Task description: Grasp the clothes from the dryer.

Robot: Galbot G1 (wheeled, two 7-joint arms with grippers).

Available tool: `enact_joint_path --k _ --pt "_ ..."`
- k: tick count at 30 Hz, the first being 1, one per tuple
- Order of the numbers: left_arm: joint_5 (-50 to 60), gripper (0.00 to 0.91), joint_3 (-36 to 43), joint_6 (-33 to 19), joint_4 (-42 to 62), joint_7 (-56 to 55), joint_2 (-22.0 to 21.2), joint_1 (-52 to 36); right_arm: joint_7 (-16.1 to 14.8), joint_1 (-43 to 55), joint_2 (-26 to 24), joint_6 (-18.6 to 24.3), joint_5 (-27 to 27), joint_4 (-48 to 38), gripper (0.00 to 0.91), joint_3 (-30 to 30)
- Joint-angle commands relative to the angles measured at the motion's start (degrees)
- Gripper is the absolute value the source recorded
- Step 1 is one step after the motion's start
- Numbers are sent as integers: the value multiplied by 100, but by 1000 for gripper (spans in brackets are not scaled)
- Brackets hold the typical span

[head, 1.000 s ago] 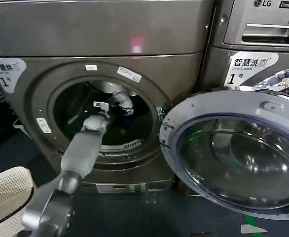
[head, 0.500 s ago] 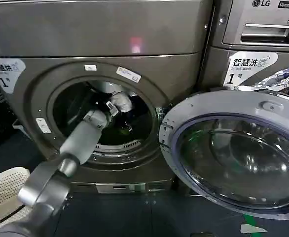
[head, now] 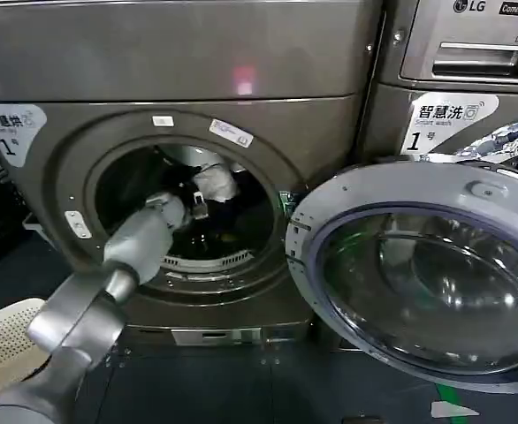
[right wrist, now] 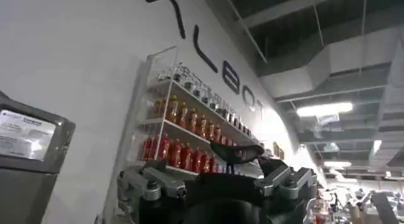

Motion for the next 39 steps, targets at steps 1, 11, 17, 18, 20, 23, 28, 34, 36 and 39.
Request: enact_joint_path --k 1,11,17,18,20,23,28,34,36,39 --pt "780 907 456 129 172 -51 -107 -25 -3 11 6 5 -1 -17 907 -9" --pt "908 375 672 159 276 109 -152 12 -15 100 29 20 -68 -14 907 -123" --pt "729 46 629 97 294 113 -143 29 -14 160 42 30 -109 -12 907 -206" --pt "707 11 625 84 292 101 -142 29 -14 164 41 30 -111 -15 907 -210" --pt "556 0 515 63 293 3 -155 24 -14 175 44 33 -118 -26 907 -223" --pt "394 0 420 54 269 -98 -171 21 -15 192 66 36 -129 -22 907 -243" --pt "-169 0 114 47 108 -193 -107 -22 -16 202 86 38 -133 -13 907 -267" --pt "-1085 0 -585 203 -509 -302 -11 69 -14 209 75 29 -144 -20 907 -276" --pt "-1664 0 -847 275 -741 -455 48 187 -20 205 83 26 -158 -29 907 -275" --pt "-2415 0 -1196 289 -1186 -835 143 487 -23 205 87 21 -162 -28 907 -273"
